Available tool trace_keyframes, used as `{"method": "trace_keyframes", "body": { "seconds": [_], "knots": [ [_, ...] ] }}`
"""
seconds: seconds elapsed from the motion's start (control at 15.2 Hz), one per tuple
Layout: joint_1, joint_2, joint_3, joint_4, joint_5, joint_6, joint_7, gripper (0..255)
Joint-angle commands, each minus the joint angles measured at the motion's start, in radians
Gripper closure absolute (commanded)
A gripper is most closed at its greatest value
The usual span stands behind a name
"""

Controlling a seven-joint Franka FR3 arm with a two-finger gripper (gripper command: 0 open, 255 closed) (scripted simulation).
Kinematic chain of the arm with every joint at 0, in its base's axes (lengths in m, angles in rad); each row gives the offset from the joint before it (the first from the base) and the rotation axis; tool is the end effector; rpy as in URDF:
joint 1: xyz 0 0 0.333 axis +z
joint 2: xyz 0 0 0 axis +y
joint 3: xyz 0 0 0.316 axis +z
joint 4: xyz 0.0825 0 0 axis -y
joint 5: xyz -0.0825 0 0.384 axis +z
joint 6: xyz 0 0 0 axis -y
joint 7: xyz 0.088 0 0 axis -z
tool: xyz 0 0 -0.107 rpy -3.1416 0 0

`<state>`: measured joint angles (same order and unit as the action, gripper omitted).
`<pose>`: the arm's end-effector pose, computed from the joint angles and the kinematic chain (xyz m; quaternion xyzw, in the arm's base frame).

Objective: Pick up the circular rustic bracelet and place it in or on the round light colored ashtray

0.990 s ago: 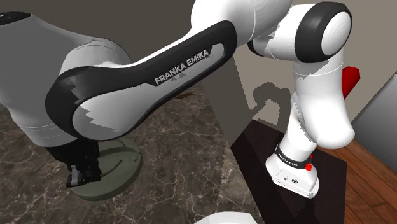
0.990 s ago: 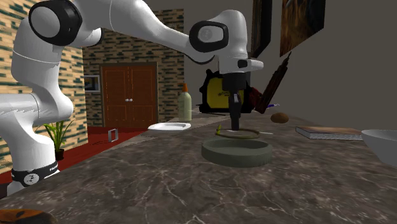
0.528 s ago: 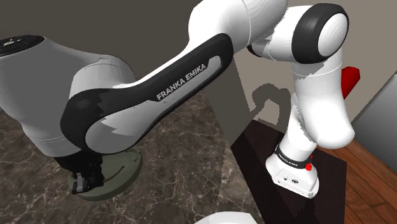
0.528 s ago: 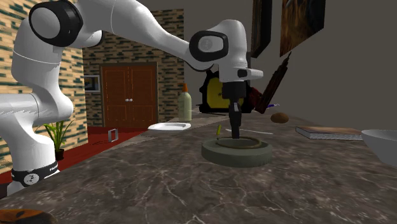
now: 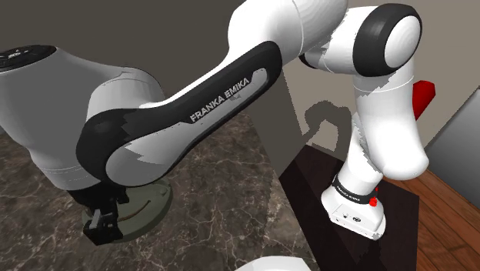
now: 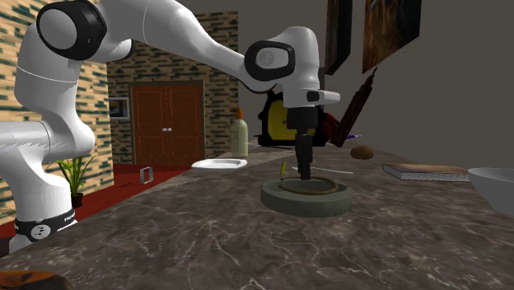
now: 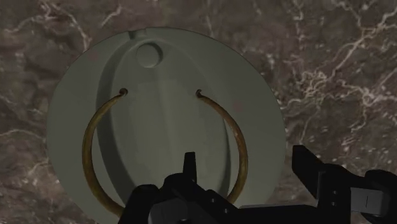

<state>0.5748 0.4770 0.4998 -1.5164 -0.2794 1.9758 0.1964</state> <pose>0.3867 0.5677 0.4165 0.8932 0.4488 0.0289 0.0023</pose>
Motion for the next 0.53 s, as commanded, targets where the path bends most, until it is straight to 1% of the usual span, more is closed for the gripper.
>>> {"method": "trace_keyframes", "body": {
  "seconds": [0.0,0.13,0.4,0.46],
  "knots": [
    [0.0,0.001,0.0,-0.001,0.0,0.0,0.0,0],
    [0.003,0.007,-0.001,0.007,-0.002,-0.002,0.001,0],
    [0.007,-0.024,0.01,0.09,0.018,-0.111,-0.013,0],
    [0.007,-0.024,0.01,0.09,0.018,-0.111,-0.013,0]
  ]
}}
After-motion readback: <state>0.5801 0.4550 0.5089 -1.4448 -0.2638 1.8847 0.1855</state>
